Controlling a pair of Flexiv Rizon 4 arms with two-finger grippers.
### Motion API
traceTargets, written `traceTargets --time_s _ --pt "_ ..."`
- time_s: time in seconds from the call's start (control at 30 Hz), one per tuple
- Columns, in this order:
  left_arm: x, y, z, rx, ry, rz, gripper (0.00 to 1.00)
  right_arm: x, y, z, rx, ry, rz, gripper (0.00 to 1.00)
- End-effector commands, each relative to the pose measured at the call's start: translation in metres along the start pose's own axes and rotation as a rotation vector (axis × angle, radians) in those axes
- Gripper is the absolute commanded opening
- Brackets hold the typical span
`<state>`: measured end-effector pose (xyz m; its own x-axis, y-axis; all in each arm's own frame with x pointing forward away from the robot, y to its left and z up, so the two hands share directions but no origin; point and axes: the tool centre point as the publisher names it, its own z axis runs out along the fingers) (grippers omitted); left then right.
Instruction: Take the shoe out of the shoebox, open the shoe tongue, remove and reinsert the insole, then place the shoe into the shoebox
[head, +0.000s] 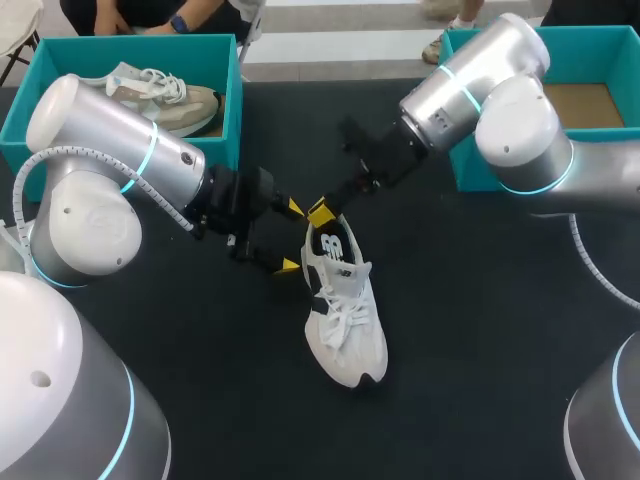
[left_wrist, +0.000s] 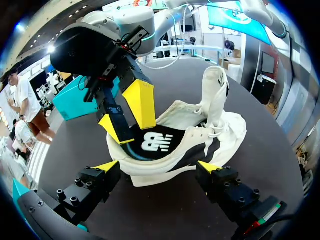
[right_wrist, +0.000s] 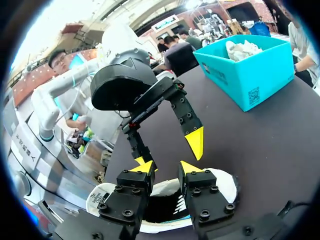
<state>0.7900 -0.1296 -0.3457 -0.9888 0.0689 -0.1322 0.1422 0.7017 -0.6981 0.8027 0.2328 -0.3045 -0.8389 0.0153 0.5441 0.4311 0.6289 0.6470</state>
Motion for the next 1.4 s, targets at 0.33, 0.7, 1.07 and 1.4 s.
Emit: traceTargets --time_s 0.33,0.7,1.07,1.4 --pt "0.0 -0.001 0.001 -0.005 0.0 -0.001 1.0 0.019 0.018 -0.049 -0.06 -0.17 -0.05 0.35" --pt "0.0 -0.001 0.001 -0.005 0.0 -0.001 1.0 0.047 0.015 -0.079 -0.08 -0.403 0.147 0.03" --pt "0.0 -0.001 0.001 -0.005 0.0 -0.001 1.0 0.034 0.013 -0.087 0.14 -0.85 0.295 0.0" --pt "0.0 -0.001 0.001 -0.005 0.0 -0.001 1.0 0.034 0.013 -0.087 0.14 -0.85 0.295 0.0"
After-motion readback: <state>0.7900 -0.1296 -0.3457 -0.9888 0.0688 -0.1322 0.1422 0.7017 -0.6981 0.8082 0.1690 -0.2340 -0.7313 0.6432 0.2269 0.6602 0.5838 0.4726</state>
